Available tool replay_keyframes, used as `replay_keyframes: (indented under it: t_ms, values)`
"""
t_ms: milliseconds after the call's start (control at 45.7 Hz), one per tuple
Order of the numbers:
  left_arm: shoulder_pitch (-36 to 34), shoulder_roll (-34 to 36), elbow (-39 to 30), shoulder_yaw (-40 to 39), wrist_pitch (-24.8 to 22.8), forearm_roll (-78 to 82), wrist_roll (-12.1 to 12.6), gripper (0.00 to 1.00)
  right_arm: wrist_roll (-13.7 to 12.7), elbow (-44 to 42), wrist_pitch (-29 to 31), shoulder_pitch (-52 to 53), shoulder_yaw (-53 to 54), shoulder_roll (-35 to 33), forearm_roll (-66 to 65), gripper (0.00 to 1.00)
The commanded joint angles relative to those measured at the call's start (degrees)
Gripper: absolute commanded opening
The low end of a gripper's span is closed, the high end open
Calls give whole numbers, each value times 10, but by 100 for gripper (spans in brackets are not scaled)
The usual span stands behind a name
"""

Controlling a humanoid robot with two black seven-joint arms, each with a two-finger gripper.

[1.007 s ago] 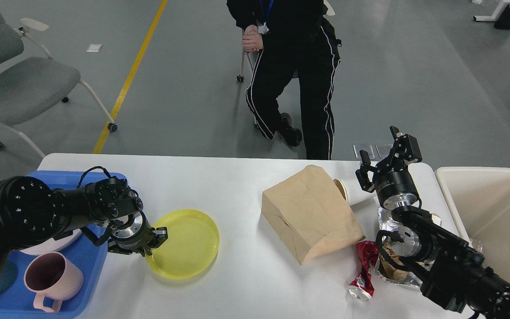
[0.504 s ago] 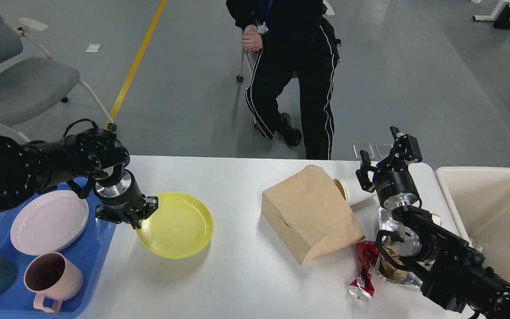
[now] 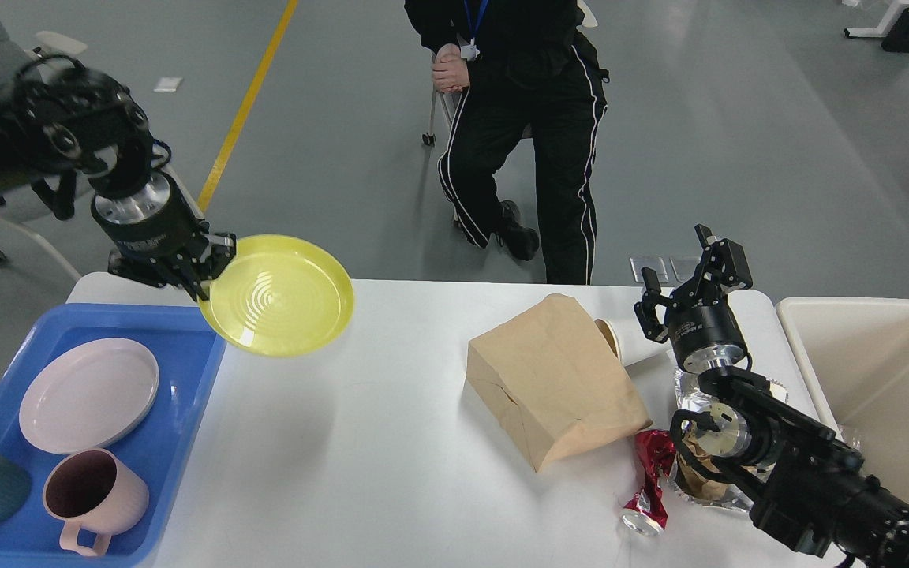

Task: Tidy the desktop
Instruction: 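Lift the yellow plate and carry it over the blue tray, then lay the yellow plate on the pink plate and release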

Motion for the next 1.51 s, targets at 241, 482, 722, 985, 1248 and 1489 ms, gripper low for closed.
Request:
replay_keyframes:
  t_ms: [241, 482, 722, 985, 1248, 1489]
  values:
    - [-82, 71, 0, 3, -1, 1, 0, 0, 0, 0, 0, 0, 0, 0, 0, 100]
    - [8, 171, 8, -8, -1, 0, -3, 0, 0, 0, 0, 0, 0, 0, 0, 100]
    - [137, 234, 8, -21, -1, 0, -2, 0, 0, 0, 0, 0, 0, 0, 0, 100]
    - [197, 252, 11, -21, 42, 0, -3, 0, 0, 0, 0, 0, 0, 0, 0, 100]
    - [217, 245, 27, -22, 101, 3, -1, 0, 0, 0, 0, 0, 0, 1, 0, 100]
    - [255, 197, 61, -27, 196, 7, 1, 0, 0, 0, 0, 0, 0, 1, 0, 100]
